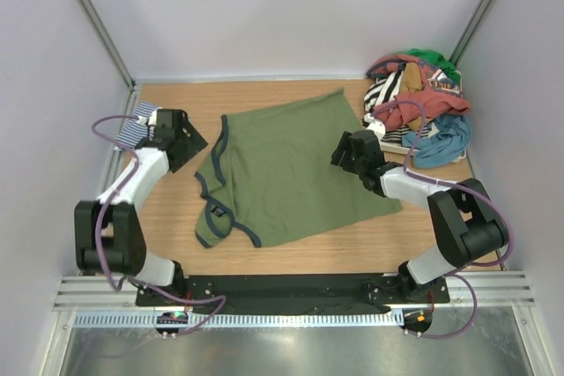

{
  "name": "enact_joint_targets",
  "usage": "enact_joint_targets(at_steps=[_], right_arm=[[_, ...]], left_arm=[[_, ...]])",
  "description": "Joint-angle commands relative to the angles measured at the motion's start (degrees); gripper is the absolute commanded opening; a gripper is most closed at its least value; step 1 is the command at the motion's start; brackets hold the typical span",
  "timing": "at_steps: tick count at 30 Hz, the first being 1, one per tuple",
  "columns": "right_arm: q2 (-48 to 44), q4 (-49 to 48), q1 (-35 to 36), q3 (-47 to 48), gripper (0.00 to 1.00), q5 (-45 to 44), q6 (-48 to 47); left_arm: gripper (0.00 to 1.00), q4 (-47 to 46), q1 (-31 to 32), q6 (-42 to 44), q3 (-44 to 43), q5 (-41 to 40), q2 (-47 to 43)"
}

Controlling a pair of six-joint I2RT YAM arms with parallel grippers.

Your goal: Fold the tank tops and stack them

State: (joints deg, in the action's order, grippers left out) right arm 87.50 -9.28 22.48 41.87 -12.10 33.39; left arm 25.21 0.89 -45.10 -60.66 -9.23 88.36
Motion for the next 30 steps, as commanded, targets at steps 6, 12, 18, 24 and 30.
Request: enact_joint_targets(at_steps=[6,12,18,24,30], right_arm=[[0.6,-3.5,0.1,-0.4,0.66,-0.7,0.6],[0.4,-3.6,0.1,-0.6,0.66,-0.8,0.6],[0.6,-3.6,0.1,-0.5,0.66,-0.6,0.8],[1.3,-3.3,0.1,-0.1,0.66,-0.4,0.9],[1.7,-2.9,0.2,0.2,0.67,-0.5,0.9]], left_arm=[[0.73,4.8,18.0,5.8,6.2,-7.1,-15.7],[0.64,7.1,21.4,9.1,6.2,-9.3,-12.4],[0.63,6.0,22.2,15.9,5.8,-8.3,-7.6],[0.53,6.5,22.1,17.2,4.6,-10.6,-3.1],[0.49,7.0,22.1,17.0,3.3,-11.9,2.2]])
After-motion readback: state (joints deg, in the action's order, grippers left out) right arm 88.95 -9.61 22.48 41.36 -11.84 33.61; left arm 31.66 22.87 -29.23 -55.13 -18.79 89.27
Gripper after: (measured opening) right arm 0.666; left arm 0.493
